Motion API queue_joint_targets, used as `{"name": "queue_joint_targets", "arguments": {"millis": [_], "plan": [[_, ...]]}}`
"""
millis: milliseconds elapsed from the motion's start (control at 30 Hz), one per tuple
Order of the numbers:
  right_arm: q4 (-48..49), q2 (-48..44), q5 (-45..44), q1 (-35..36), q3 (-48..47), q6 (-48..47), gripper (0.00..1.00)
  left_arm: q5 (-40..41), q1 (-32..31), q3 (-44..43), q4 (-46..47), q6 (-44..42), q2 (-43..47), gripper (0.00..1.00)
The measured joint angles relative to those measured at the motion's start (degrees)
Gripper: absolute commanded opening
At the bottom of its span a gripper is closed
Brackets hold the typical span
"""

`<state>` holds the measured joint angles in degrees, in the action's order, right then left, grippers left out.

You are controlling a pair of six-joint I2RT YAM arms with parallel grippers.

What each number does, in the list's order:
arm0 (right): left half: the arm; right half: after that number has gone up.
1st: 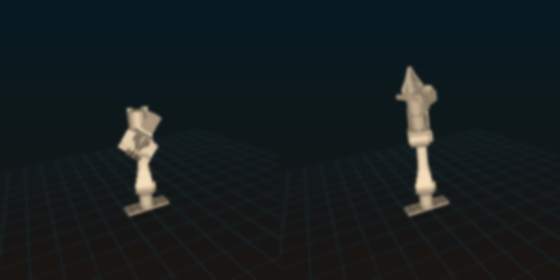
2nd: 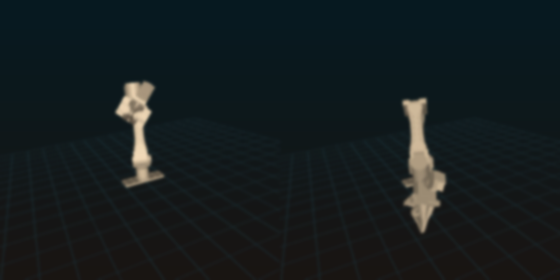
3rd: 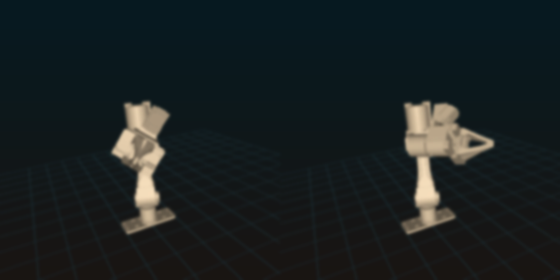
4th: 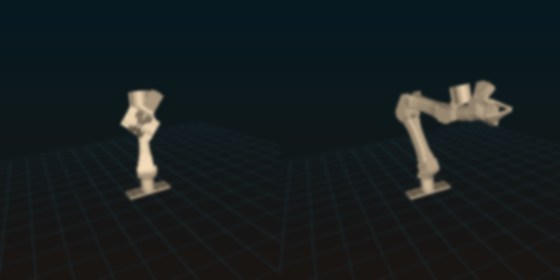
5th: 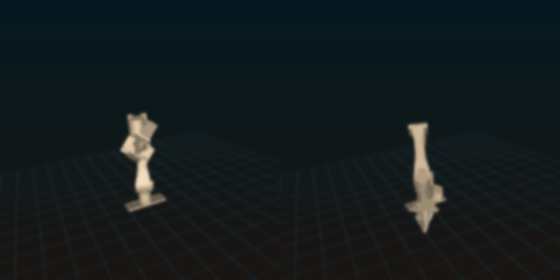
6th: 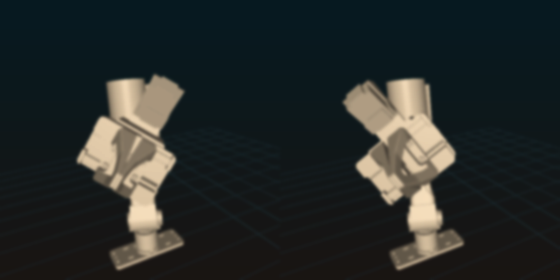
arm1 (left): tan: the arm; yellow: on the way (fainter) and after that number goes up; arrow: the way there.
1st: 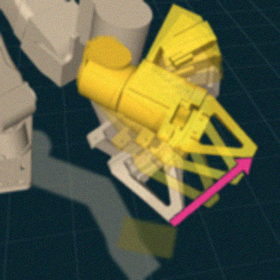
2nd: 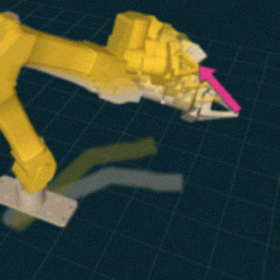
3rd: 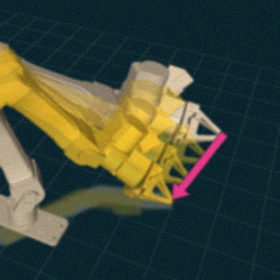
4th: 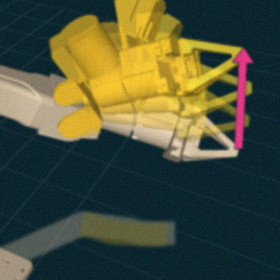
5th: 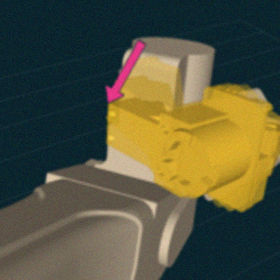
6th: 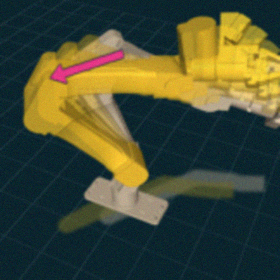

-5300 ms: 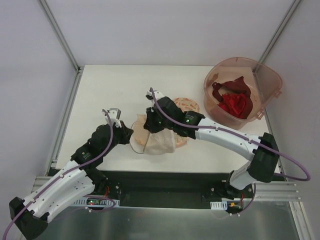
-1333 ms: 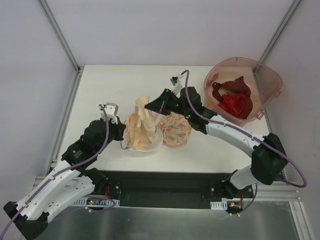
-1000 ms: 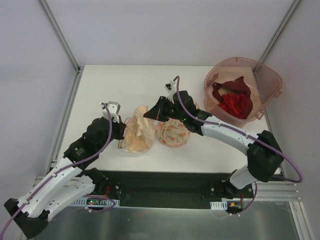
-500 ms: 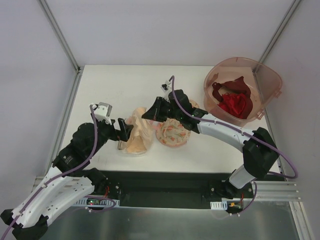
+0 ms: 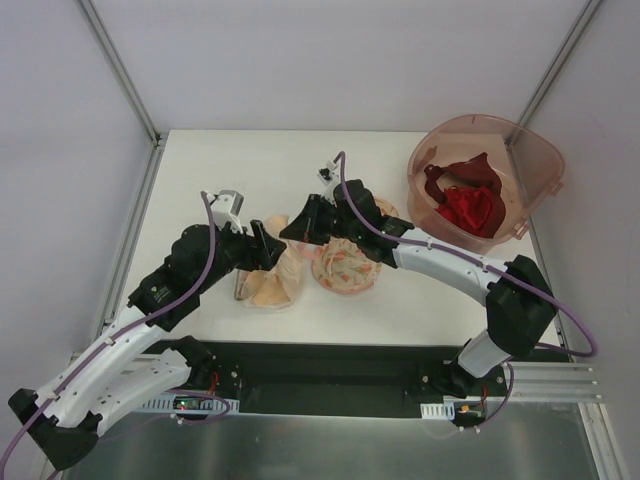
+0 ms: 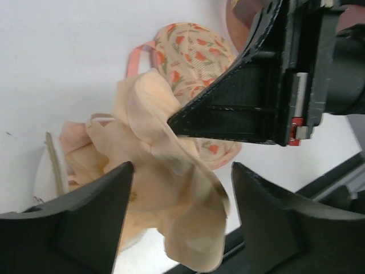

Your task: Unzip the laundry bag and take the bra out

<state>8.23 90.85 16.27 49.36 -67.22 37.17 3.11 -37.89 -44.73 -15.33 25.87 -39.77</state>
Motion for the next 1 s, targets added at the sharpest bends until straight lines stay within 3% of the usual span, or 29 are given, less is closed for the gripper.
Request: {"name": "queue_joint_targets", "arguments": {"millis": [100, 133, 233, 333, 367, 467, 533, 667, 700, 767, 800, 900, 1000], "plan": [[0.0, 0.0, -0.04, 0.09, 0.0, -0.02, 0.01, 0.48, 0.0, 0.55, 0.22, 1.2, -1.09, 0.23], [-0.02, 0.0, -0.17, 0.09, 0.0, -0.11, 0.01, 0.59, 0.0, 0.68, 0.13, 1.42, -1.11, 0.0], [-0.07, 0.0, -0.42, 0.07, 0.0, -0.26, 0.02, 1.27, 0.0, 1.05, 0.15, 1.33, -1.01, 0.0], [-0.09, 0.0, -0.33, 0.07, 0.0, -0.44, 0.25, 1.95, 0.0, 1.11, 0.07, 0.85, -0.44, 0.0], [-0.09, 0.04, -0.15, 0.07, -0.07, -0.42, 0.25, 2.25, 0.0, 1.18, -0.04, 0.63, 0.17, 0.0], [0.04, 0.74, 1.2, 0.07, -1.01, -0.44, 0.21, 3.8, 0.0, 1.22, -0.66, 0.0, 3.04, 0.0], [0.26, 1.31, 2.12, 0.09, -1.68, -0.35, 0.02, 4.72, 0.0, 1.22, -1.44, -0.57, 4.9, 0.0], [1.2, 2.03, 3.65, 0.46, -2.38, -0.13, 0.02, 5.31, 0.0, 1.2, -2.73, -1.53, 6.21, 0.0], [1.36, 2.19, 3.74, 0.52, -2.45, -0.11, 0.17, 5.51, 0.0, 1.2, -3.04, -1.68, 6.19, 0.0], [1.38, 2.6, 3.87, 0.52, -2.54, 0.15, 0.35, 6.34, 0.0, 1.2, -3.63, -1.99, 6.19, 0.0], [1.33, 2.8, 3.93, 0.5, -2.54, 0.13, 0.49, 6.62, 0.0, 1.16, -3.91, -2.16, 6.16, 0.0], [1.36, 3.21, 3.93, 0.5, -2.54, -0.04, 0.56, 7.89, 0.0, 0.61, -4.87, -2.8, 6.34, 0.0], [1.36, 3.45, 3.98, 0.5, -2.54, -0.13, 0.47, 8.59, 0.0, -1.4, -5.64, -3.52, 6.4, 0.0]]}}
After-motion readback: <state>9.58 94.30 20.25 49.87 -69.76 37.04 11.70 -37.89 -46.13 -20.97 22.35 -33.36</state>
